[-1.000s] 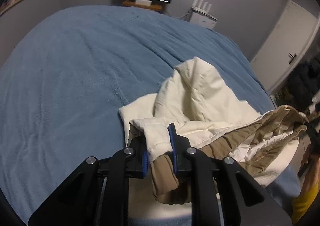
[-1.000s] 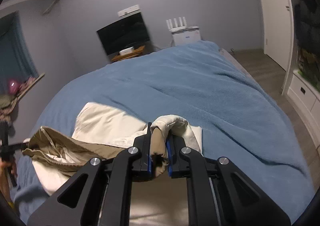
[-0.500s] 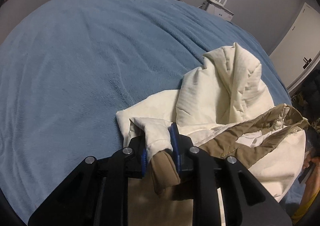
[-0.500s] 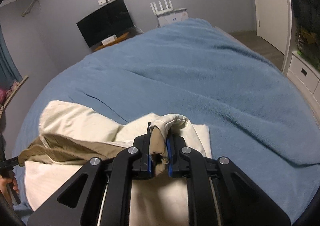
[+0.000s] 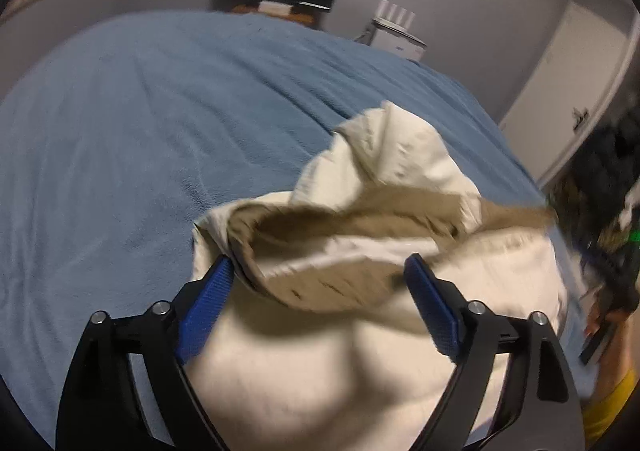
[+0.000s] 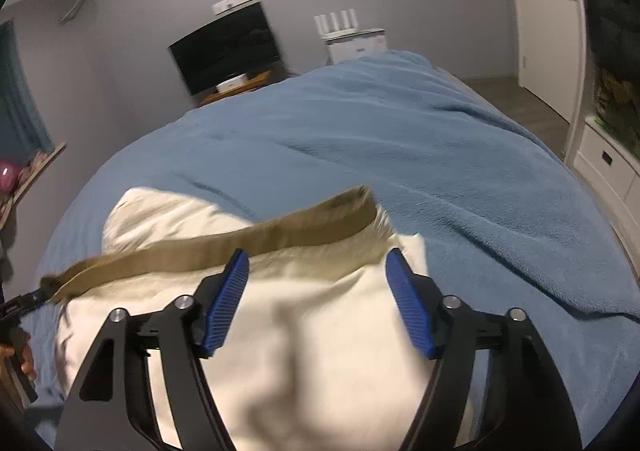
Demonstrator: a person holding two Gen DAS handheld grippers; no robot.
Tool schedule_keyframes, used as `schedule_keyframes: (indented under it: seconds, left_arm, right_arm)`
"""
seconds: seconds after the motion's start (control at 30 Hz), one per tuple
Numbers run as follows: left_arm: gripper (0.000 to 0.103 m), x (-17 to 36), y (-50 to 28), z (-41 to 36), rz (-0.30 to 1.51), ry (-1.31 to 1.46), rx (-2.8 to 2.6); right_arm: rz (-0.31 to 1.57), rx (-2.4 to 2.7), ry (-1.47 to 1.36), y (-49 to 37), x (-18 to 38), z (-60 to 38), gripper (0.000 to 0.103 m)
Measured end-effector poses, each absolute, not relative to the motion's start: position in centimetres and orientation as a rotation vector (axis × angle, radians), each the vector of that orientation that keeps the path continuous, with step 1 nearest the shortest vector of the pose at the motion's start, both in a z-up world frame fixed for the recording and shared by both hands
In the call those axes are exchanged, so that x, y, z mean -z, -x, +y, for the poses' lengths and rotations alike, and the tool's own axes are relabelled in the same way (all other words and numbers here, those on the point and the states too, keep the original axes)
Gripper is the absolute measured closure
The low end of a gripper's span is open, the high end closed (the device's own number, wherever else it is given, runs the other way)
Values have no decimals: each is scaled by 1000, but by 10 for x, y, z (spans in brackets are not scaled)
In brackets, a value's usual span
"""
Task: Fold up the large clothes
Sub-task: 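Fold the hem up over the body toward the hood with both tools, then release the hem and press the folded edge flat with both tools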
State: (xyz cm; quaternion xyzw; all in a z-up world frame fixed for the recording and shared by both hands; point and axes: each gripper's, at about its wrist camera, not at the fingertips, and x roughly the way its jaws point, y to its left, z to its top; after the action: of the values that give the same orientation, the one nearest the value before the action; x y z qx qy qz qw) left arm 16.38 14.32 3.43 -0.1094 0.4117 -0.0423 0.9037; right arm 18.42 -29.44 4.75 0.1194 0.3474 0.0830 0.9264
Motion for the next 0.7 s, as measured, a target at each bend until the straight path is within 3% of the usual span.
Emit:
schedule_keyframes:
  seconds: [0.4, 0.7]
  left_arm:
    - [9, -6, -105, 32, 969, -18, 295]
    - [6, 28, -134, 20, 977, -85, 199]
  right_arm:
    - [852, -359, -20, -93, -24, -211, 29]
    - [897, -328, 49, -117, 12, -190, 26]
